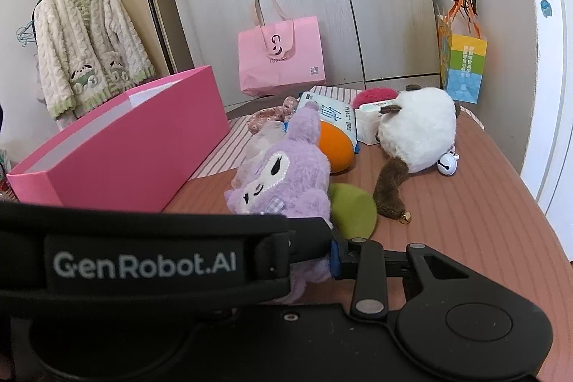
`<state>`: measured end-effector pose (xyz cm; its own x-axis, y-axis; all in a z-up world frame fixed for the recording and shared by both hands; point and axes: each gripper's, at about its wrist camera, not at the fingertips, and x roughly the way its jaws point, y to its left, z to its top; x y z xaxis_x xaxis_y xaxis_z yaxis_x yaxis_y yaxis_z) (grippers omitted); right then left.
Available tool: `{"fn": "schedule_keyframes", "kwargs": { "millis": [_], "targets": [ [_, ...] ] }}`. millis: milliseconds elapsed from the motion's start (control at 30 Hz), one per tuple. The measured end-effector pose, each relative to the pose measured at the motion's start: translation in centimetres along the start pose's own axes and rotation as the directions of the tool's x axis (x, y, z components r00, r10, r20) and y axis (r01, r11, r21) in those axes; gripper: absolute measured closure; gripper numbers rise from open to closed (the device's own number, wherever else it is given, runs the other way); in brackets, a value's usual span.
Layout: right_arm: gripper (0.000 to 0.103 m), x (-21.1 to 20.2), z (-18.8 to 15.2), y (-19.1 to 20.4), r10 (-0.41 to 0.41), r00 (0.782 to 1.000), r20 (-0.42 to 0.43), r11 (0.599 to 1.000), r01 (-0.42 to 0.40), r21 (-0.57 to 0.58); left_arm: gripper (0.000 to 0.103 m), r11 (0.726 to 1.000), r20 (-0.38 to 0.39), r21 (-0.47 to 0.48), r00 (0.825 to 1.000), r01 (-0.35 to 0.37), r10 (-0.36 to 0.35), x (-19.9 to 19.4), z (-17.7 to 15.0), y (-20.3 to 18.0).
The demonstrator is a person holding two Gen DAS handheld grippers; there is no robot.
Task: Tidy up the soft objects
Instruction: 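Lift the purple doll with the left tool and drop it into the pink box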
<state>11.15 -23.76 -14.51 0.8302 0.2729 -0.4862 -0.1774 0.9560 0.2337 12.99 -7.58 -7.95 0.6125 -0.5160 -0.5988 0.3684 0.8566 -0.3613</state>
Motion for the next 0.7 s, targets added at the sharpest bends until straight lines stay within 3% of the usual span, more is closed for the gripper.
{"fn": "schedule_keyframes", "kwargs": {
  "millis": [300,700],
  "targets": [
    [0.061,-2.1,0.7,1.8,0.006,1.0,0.023,1.0,-0.005,-0.027,0.05,1.0,0.033,-0.005,0.999,0.003,-0.003,-3.0,0.4,-0.1],
    [0.062,-4.7,2.0,5.0,-0.008,1.0,-0.009,0.999,0.008,-0.052,0.05,0.999,0.05,-0.029,0.998,0.031,-0.029,-7.5,0.7,0.6]
  ]
}}
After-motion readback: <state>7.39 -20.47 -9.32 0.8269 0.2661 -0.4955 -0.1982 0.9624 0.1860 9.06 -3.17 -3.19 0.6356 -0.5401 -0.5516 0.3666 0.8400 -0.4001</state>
